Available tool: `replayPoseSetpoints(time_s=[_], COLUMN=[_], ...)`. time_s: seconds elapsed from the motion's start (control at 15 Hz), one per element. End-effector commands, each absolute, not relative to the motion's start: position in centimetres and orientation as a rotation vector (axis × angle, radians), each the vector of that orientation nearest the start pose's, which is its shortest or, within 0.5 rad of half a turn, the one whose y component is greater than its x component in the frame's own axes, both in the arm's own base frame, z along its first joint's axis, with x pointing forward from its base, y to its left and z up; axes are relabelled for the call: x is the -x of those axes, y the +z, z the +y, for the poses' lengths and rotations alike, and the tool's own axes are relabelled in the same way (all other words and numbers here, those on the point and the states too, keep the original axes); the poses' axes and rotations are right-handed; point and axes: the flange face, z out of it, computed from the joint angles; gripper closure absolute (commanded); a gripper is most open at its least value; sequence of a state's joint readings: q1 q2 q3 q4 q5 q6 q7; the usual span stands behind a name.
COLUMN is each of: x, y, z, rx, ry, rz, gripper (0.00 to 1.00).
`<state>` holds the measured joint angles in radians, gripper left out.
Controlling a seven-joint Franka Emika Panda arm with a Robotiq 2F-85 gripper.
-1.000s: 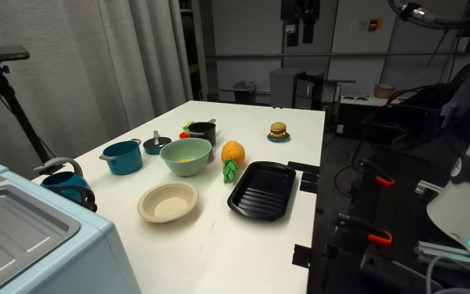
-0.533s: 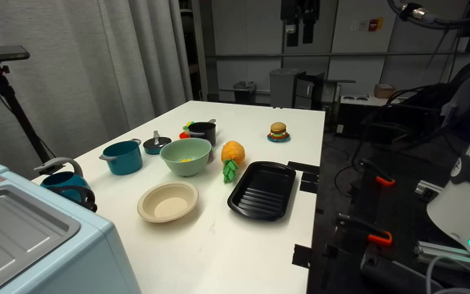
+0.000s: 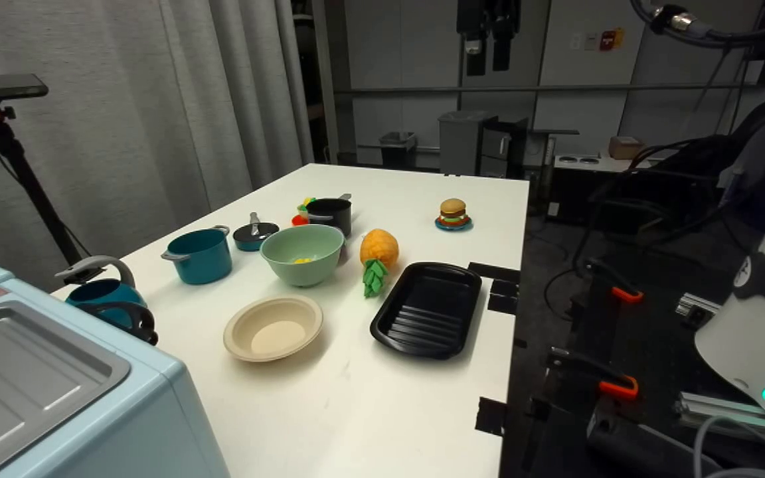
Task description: Pour the contents in the green bowl onto the white plate on the left
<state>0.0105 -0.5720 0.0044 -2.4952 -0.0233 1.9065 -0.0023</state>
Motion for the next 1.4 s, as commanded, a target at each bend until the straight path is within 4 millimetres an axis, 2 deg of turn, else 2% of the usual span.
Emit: replayPoseSetpoints(time_s=[0.0,0.33,0.73,0.93,1.33], x=[-38.4,-42.1,-49.2,-52.4,-58.2], y=[47.6,45.8,42.9,40.6,36.1], z=[0.8,1.1,0.0,0.8,1.0], rx=[3.159,3.155,3.139,3.136,3.136], ry=[0.047,0.097,0.124,0.104,0.034], rz=[-0.05,-0.087,-0.139,-0.147,-0.15], gripper=[0.0,0.0,0.0,0.0,0.0])
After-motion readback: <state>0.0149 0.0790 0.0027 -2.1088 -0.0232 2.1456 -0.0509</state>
